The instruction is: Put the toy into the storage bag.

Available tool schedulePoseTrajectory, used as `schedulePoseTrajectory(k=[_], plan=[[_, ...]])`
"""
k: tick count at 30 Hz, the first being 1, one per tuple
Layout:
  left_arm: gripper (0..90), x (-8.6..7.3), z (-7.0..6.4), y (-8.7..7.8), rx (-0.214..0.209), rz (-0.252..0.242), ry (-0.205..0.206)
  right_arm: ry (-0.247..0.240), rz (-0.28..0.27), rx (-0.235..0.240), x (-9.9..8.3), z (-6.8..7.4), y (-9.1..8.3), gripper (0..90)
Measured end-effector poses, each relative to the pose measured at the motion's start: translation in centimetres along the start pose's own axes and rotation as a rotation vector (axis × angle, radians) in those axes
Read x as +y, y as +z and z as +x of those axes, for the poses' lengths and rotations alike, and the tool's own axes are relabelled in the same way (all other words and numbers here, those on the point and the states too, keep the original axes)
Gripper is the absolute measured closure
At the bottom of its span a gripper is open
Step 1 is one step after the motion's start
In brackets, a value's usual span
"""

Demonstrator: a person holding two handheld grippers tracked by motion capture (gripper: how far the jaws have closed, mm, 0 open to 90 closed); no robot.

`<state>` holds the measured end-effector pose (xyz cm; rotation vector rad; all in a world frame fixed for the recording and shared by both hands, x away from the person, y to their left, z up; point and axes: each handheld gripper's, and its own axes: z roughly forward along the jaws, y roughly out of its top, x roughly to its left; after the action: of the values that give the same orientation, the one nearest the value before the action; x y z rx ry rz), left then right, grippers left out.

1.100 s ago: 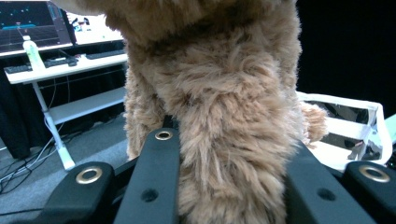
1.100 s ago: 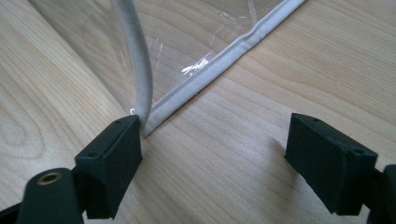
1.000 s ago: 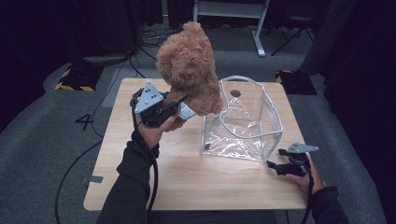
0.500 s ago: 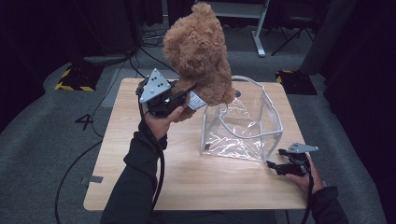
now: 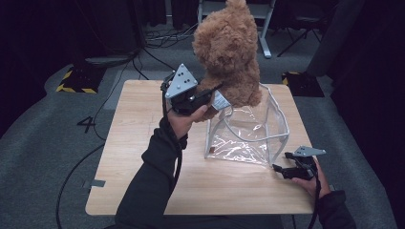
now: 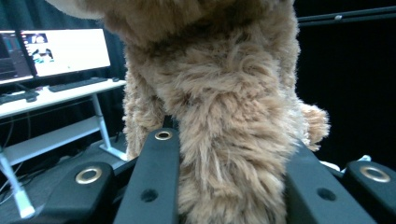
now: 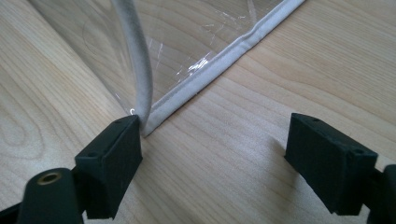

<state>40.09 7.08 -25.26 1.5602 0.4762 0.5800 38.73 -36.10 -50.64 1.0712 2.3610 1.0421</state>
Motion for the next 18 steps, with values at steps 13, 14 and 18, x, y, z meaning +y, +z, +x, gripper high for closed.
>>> schedulePoseTrajectory(k=[13, 14, 18], plan=[[75.7, 2.1, -2.8, 4.3, -0.062, 0.009, 0.004, 0.000, 0.000, 0.000, 0.0, 0.0, 0.0, 18.1], [75.6, 2.1, -3.1, 4.6, -0.069, 0.007, -0.001, 0.000, 0.000, 0.000, 0.0, 0.0, 0.0, 18.0], [75.6, 1.9, -3.8, 5.7, -0.092, 0.018, -0.006, 0.000, 0.000, 0.000, 0.0, 0.0, 0.0, 18.1]])
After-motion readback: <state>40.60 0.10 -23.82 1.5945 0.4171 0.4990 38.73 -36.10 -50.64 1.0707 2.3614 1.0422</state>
